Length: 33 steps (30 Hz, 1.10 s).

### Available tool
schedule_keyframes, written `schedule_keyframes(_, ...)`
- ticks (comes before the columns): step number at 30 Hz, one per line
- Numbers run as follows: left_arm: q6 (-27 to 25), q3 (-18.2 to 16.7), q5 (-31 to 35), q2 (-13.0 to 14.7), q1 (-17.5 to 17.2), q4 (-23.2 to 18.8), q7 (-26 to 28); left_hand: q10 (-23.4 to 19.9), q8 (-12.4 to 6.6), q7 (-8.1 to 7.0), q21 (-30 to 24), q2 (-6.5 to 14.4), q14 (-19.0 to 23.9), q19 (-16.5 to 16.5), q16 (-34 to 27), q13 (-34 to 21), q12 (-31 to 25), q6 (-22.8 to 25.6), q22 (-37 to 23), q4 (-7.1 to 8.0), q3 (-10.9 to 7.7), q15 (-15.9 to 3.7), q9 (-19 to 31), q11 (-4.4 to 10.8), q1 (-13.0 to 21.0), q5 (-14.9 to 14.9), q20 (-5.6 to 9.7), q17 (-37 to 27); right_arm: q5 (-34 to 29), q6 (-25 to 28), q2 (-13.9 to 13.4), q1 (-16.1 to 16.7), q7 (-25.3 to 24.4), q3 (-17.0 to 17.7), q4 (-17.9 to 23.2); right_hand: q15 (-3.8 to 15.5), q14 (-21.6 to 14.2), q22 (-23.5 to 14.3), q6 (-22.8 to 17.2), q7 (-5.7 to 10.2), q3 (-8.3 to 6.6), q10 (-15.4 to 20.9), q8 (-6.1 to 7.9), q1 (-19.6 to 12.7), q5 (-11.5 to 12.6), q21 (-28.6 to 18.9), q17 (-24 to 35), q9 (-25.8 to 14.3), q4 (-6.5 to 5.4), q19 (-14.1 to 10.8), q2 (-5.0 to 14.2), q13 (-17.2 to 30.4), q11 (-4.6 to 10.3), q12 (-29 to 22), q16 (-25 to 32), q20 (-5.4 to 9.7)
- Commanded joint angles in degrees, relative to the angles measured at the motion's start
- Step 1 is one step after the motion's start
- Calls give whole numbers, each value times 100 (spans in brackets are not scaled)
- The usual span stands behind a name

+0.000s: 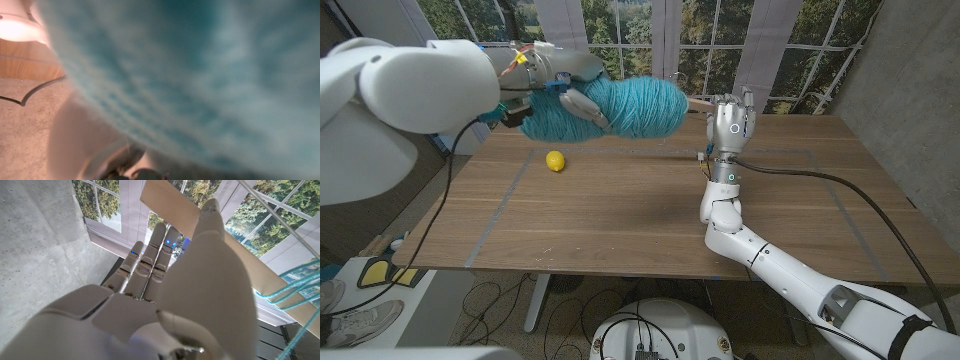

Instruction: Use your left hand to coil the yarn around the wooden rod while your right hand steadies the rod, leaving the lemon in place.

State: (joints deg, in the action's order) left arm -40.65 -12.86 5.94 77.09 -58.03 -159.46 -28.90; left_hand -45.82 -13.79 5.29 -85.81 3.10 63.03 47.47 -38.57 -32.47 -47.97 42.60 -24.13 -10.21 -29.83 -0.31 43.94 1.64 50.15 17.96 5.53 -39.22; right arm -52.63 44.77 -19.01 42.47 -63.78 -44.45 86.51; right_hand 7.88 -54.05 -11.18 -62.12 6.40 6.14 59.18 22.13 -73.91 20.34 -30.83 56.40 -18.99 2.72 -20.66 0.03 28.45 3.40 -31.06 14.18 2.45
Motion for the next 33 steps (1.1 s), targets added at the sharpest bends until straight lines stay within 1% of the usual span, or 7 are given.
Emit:
schedule_keyframes(1,169,-425,292,-508,-370,153,255,-213,-37,-533,-18,584,1453,19,-1038,-3602,-258,574,-227,1448,-1493,-1123,2,492,112,45,698,-1256,-459,-573,77,226,-22,300,-56,577,-54,-14,-174,145,30,548,21,-904,38,-56,32,-21,-26,33,909,87,526,12,-13,720)
schedule_keyframes(7,192,-537,480,-695,-536,240,324,-228,-40,-539,-19,584,1430,17,-1039,-3567,-242,568,-229,1467,-1500,-1115,10,478,98,48,697,-1268,-580,-809,-51,264,-22,257,55,582,-54,-12,-176,167,41,533,15,-913,40,-57,43,-23,-30,46,905,106,516,19,-20,742)
schedule_keyframes(9,69,-542,583,-624,-549,226,293,-223,-41,-533,-19,585,1429,18,-1035,-3573,-244,569,-229,1470,-1498,-1118,10,479,96,48,697,-1262,-596,-848,-118,268,-22,214,117,581,-54,-12,-186,170,43,537,13,-916,41,-59,45,-16,-32,45,906,103,516,23,-24,753)
schedule_keyframes(15,72,-574,711,-744,-634,256,305,-228,-48,-532,-12,576,1449,4,-1038,-3562,-239,571,-229,1462,-1489,-1121,20,474,95,46,698,-1235,-616,-778,-356,233,30,6,337,578,-53,-11,-192,190,57,524,12,-921,44,-65,57,-24,-43,47,908,120,529,34,-34,770)
schedule_keyframes(18,44,-452,683,-633,-570,308,259,-222,-46,-533,-11,575,1447,8,-1053,-3586,-251,580,-229,1467,-1496,-1117,10,475,92,49,698,-1257,-606,-730,-435,204,43,-78,395,581,-52,-10,-184,193,62,526,9,-924,45,-67,61,-31,-48,48,910,117,536,42,-40,778)
schedule_keyframes(29,68,-312,712,-609,-530,367,315,-223,-46,-534,-10,575,1442,11,-1064,-3567,-240,575,-236,1477,-1500,-1114,13,478,80,55,698,-1248,-614,-522,-642,139,392,-286,615,581,-54,-7,-190,210,88,518,-5,-937,52,-80,82,-28,-69,44,912,127,547,72,-59,800)
schedule_keyframes(33,-237,-140,829,-312,-463,358,285,-228,-44,-519,-17,572,1435,20,-1051,-3567,-242,565,-244,1473,-1495,-1115,16,476,80,54,698,-1222,-623,-426,-752,158,747,-329,834,580,-53,-6,-186,222,99,522,-2,-937,54,-86,87,-45,-81,37,914,126,546,83,-68,802)
